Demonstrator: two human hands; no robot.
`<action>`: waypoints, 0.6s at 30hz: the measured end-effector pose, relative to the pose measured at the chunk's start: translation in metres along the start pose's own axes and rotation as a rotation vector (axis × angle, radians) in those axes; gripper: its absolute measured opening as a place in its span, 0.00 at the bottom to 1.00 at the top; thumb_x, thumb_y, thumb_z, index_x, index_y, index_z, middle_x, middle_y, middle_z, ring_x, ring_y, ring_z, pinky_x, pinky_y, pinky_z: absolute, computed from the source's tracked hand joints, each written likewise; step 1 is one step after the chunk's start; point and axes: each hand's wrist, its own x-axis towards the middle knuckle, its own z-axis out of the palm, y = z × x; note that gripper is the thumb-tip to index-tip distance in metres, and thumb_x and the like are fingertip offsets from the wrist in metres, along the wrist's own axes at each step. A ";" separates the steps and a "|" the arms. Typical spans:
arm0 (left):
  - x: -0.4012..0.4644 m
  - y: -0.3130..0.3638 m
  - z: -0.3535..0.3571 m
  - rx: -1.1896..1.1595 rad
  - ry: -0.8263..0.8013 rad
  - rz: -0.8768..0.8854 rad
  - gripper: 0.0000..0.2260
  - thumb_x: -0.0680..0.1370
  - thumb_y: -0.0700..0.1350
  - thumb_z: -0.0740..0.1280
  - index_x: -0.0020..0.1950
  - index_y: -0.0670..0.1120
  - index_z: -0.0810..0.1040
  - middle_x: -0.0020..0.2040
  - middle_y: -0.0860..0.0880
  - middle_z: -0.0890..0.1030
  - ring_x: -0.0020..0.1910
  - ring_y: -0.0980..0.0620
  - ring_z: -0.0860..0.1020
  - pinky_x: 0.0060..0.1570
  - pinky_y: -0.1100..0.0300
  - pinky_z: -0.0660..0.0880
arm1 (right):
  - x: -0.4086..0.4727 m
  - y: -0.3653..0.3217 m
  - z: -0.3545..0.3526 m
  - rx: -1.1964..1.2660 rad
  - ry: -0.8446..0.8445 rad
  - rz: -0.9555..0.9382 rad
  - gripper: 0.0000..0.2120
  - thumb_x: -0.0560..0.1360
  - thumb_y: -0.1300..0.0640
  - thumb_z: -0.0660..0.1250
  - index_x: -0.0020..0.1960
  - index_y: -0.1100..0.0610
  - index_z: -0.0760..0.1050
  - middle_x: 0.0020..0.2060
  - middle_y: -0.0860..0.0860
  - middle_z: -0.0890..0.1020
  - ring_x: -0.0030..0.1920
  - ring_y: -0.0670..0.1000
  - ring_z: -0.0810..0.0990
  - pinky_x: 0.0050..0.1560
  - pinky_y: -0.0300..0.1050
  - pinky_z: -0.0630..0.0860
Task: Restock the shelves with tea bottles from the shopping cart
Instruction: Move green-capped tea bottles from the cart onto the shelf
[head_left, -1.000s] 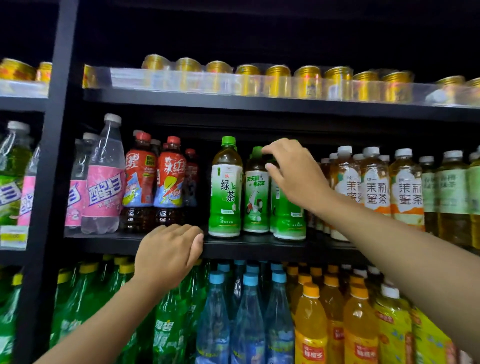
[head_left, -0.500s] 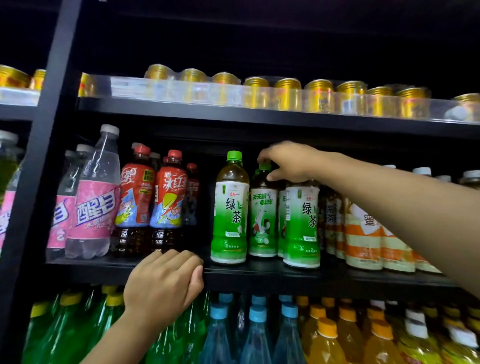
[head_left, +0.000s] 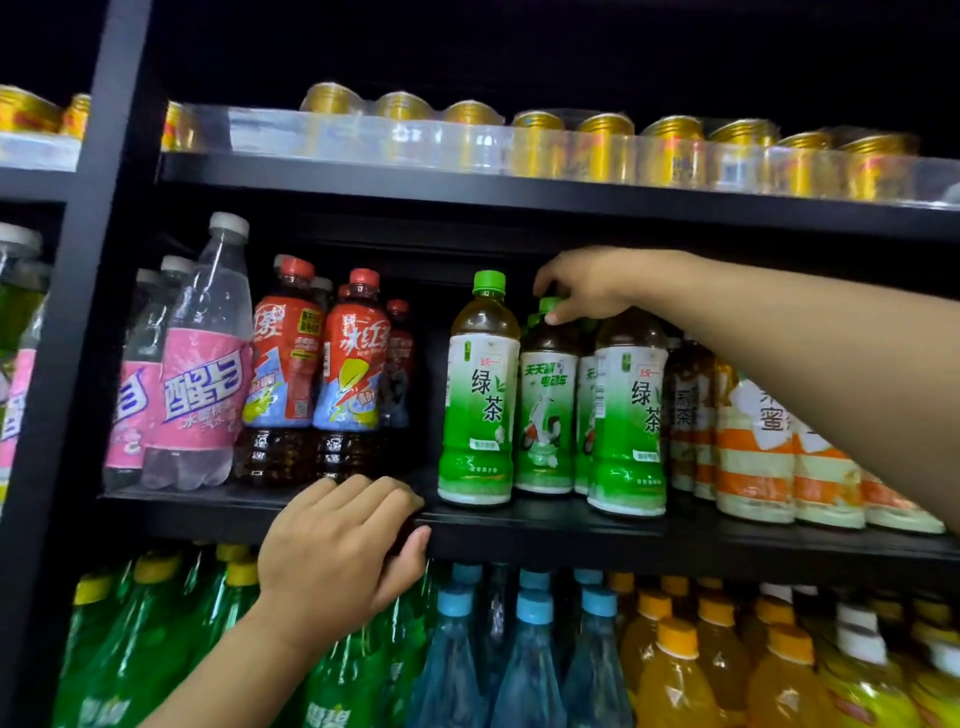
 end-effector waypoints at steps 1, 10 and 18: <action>0.000 0.000 0.000 0.000 0.008 0.001 0.20 0.83 0.54 0.56 0.46 0.46 0.83 0.43 0.52 0.83 0.35 0.47 0.79 0.39 0.54 0.67 | 0.002 0.000 0.000 0.009 0.003 0.012 0.26 0.80 0.48 0.68 0.75 0.55 0.70 0.70 0.56 0.74 0.67 0.59 0.75 0.61 0.47 0.72; -0.001 0.000 0.004 0.025 0.067 0.036 0.18 0.82 0.53 0.59 0.45 0.46 0.85 0.46 0.52 0.85 0.36 0.48 0.81 0.39 0.55 0.67 | 0.009 0.002 0.011 0.168 0.130 0.089 0.17 0.76 0.50 0.74 0.62 0.54 0.79 0.58 0.54 0.81 0.56 0.56 0.79 0.57 0.49 0.77; 0.000 -0.001 0.005 0.034 0.099 0.040 0.19 0.82 0.53 0.58 0.44 0.47 0.86 0.46 0.52 0.86 0.36 0.50 0.82 0.40 0.57 0.67 | 0.004 0.005 0.007 0.211 0.102 0.088 0.15 0.77 0.53 0.74 0.62 0.53 0.79 0.60 0.54 0.81 0.58 0.56 0.79 0.58 0.48 0.77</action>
